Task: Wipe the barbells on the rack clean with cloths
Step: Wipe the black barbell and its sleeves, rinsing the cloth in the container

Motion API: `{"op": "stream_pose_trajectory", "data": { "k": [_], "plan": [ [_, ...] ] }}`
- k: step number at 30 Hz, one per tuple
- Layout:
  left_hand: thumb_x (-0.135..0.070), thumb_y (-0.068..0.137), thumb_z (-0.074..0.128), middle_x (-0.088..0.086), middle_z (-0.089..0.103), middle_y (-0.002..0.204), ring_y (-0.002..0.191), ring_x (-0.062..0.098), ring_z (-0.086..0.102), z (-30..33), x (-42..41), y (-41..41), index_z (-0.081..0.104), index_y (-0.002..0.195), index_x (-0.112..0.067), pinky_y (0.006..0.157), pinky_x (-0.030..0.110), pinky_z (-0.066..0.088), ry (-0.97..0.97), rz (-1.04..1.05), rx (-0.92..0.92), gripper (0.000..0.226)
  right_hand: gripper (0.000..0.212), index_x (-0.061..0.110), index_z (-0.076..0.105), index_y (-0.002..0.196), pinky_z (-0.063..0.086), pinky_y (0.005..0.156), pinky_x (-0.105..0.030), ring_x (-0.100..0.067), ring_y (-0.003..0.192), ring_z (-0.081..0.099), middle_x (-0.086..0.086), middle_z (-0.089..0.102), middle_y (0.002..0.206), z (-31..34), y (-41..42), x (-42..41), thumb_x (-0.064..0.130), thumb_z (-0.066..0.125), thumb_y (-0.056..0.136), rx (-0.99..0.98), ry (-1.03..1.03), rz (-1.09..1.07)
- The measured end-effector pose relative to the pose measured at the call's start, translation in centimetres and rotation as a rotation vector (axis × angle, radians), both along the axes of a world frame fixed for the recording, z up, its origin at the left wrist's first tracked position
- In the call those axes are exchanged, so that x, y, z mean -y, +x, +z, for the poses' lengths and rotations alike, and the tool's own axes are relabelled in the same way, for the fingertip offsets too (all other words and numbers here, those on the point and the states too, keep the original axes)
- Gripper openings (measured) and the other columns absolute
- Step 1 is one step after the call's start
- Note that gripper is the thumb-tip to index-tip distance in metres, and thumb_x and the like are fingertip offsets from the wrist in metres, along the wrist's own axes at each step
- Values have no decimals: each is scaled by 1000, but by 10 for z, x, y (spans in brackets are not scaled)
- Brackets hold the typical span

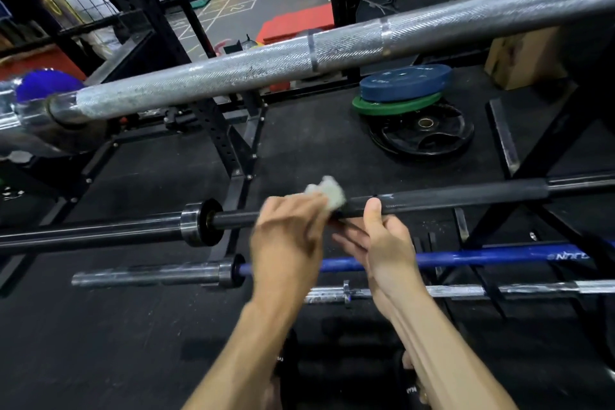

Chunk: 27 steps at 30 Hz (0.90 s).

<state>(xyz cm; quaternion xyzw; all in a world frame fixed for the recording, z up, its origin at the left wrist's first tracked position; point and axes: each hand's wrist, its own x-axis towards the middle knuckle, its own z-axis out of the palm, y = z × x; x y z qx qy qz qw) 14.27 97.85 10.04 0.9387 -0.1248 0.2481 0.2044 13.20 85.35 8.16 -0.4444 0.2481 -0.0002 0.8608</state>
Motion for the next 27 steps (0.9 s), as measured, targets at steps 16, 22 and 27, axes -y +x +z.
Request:
{"op": "stream_pose_trajectory", "data": {
  "k": [16,22,27],
  "plan": [
    [-16,92,69,-2,74,121,114,17,69,-8,-26,4,78,113,-16,96,36,55,-32,-235,57,23,41,-2,58,112,62,83,-36,-27,91,77,-18,76,104,-2,3,3,37,45,107,40,49,-3],
    [-16,96,63,0,75,117,114,19,67,-11,2,-2,78,113,-15,107,26,43,-195,86,-15,22,38,0,54,104,63,72,-29,-24,83,77,-23,72,106,1,1,0,36,43,108,45,28,1],
    [-15,96,67,-3,76,114,109,16,68,-4,-13,7,78,112,-17,101,21,45,-77,-131,-7,20,39,0,57,101,63,74,-31,-27,85,77,-22,75,101,2,2,2,36,42,108,55,3,-3]
  ]
}}
